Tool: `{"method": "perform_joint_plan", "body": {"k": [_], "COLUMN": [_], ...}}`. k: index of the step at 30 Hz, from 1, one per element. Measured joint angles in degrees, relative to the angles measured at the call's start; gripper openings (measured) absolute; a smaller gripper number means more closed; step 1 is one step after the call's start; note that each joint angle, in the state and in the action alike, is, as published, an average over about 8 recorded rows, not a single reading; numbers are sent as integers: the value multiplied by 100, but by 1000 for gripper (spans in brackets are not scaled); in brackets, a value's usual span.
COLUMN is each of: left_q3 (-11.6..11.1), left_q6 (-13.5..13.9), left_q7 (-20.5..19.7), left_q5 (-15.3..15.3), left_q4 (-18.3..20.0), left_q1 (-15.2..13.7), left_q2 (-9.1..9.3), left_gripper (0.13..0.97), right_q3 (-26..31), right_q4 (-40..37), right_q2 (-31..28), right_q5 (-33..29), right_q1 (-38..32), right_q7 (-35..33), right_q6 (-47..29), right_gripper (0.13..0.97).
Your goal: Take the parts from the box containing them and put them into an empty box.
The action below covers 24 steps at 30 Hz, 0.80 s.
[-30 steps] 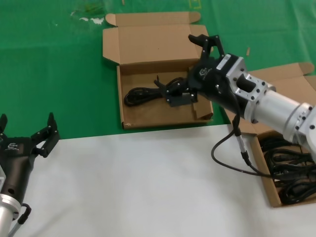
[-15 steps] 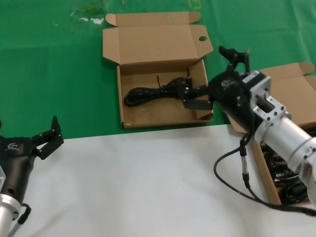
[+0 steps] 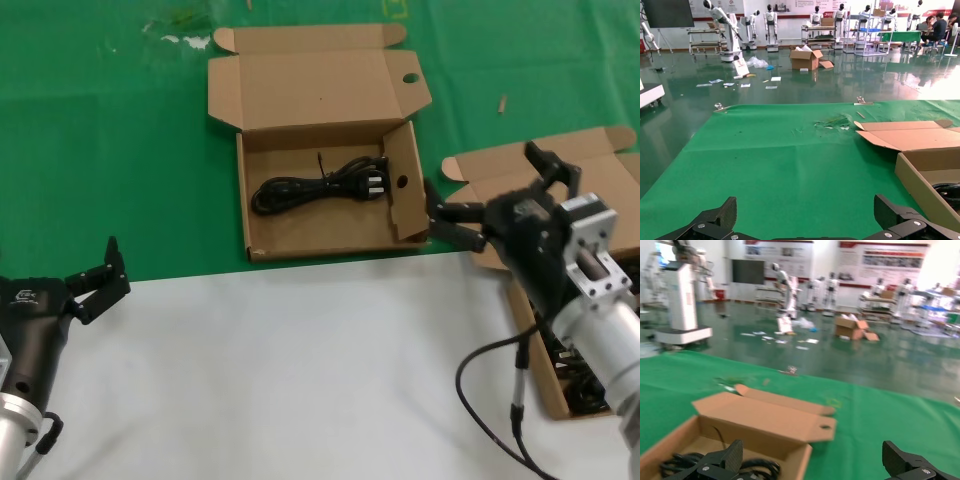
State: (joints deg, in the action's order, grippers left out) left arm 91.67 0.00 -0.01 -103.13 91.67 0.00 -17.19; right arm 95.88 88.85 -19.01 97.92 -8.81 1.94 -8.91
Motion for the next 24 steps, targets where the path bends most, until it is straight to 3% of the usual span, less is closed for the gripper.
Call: {"method": "perform_joint_plan", "body": {"k": [10,24], "left_q3": [0,0], "left_q6": [0,0], "left_q7": [2,0], "left_q5": [0,0], "left_q4": [0,0], "left_q1": [0,0], "left_q2": [0,0], "left_gripper": [966,966], "right_q3": [-304,-328], "right_q4": [204,220], "right_q2": [132,142], "right_q5": [377,406], "right_q1": [636,686], "right_q7": [-141,-152], "right_q6": [643,694], "right_gripper": [966,966]}}
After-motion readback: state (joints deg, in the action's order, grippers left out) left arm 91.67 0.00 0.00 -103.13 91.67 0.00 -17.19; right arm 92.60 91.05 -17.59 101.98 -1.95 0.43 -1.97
